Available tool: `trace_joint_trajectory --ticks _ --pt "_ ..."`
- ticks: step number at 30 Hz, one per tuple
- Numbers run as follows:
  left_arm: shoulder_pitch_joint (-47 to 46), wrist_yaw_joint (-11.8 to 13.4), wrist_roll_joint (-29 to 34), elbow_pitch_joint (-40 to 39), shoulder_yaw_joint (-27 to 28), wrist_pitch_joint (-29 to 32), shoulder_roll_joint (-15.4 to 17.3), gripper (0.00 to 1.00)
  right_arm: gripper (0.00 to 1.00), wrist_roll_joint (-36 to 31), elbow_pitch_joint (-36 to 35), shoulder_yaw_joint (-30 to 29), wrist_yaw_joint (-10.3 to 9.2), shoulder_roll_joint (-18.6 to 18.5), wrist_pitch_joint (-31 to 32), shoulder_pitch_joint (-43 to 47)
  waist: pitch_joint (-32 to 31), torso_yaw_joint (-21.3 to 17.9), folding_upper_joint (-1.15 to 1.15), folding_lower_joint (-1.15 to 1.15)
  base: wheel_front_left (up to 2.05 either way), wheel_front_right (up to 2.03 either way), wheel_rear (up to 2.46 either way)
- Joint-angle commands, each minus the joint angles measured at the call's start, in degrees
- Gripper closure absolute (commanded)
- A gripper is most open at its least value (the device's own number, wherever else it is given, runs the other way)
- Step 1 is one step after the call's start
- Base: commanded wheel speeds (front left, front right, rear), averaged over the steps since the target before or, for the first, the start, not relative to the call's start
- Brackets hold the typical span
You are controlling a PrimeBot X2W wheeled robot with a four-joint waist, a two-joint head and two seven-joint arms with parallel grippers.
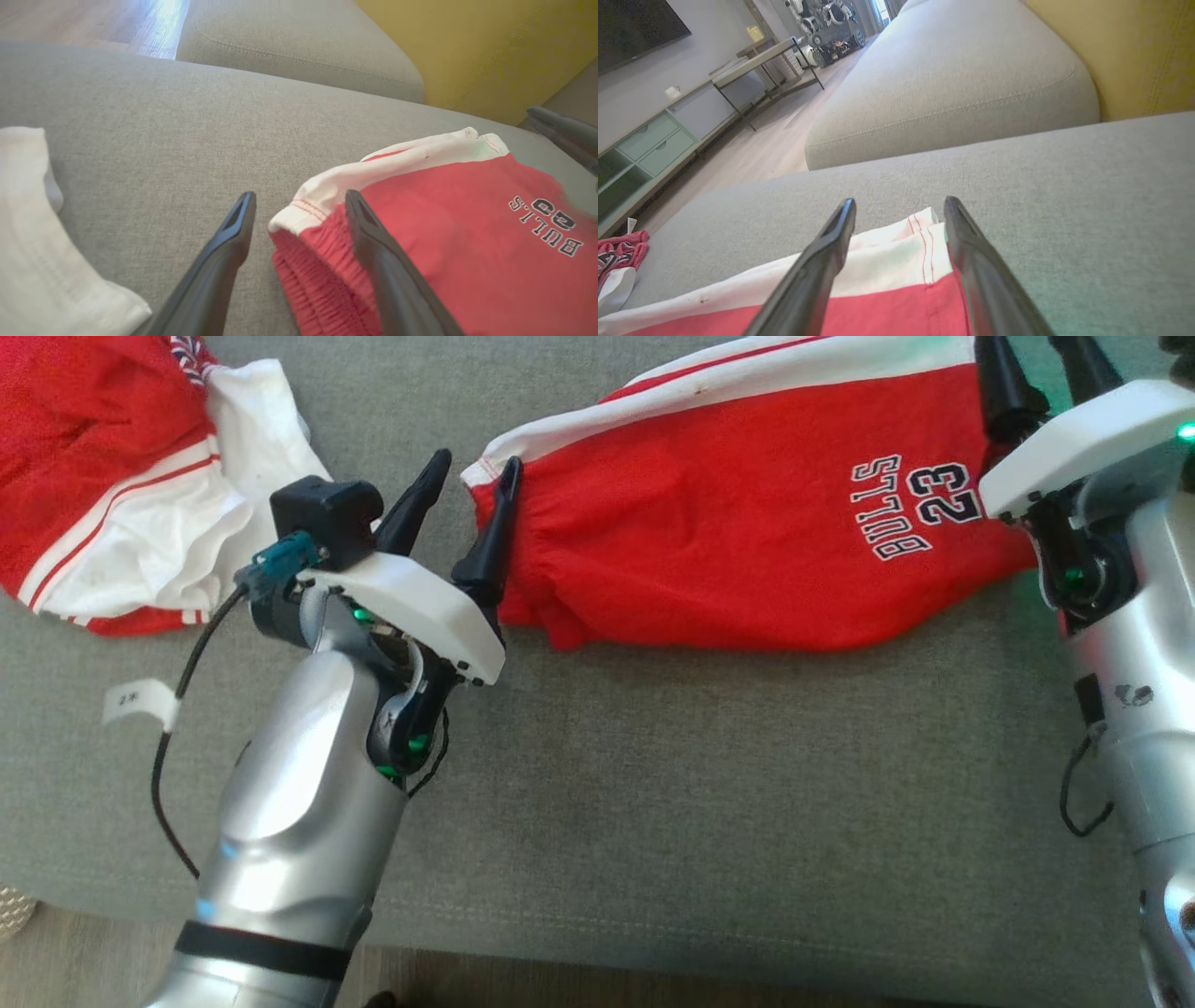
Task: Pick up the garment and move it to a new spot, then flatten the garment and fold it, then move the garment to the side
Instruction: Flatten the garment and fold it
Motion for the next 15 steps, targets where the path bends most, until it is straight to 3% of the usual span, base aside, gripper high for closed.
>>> trace_joint_trajectory --ticks 1,8,15 --pt "-0.37 0.34 0.3 -1.83 1.5 -1.42 1.23 0.0 0.0 0.18 -1.97 1.1 0.19 -0.38 -1.75 0.04 -0.54 -0.44 0.0 -0.01 0.0 0.0 0.0" --pt "4.11 5.79 4.39 -5.82 2.91 -10.22 2.27 0.0 0.0 -4.96 -6.59 1.55 0.19 -1.23 -11.97 4.88 -3.63 -2.12 0.0 -0.01 0.0 0.0 0.0" --pt "9.44 8.9 8.52 -16.2 5.91 -11.71 3.58 0.0 0.0 -13.68 -17.03 -3.47 0.19 0.65 -14.84 13.48 -5.95 -3.69 0.0 -0.01 0.0 0.0 0.0"
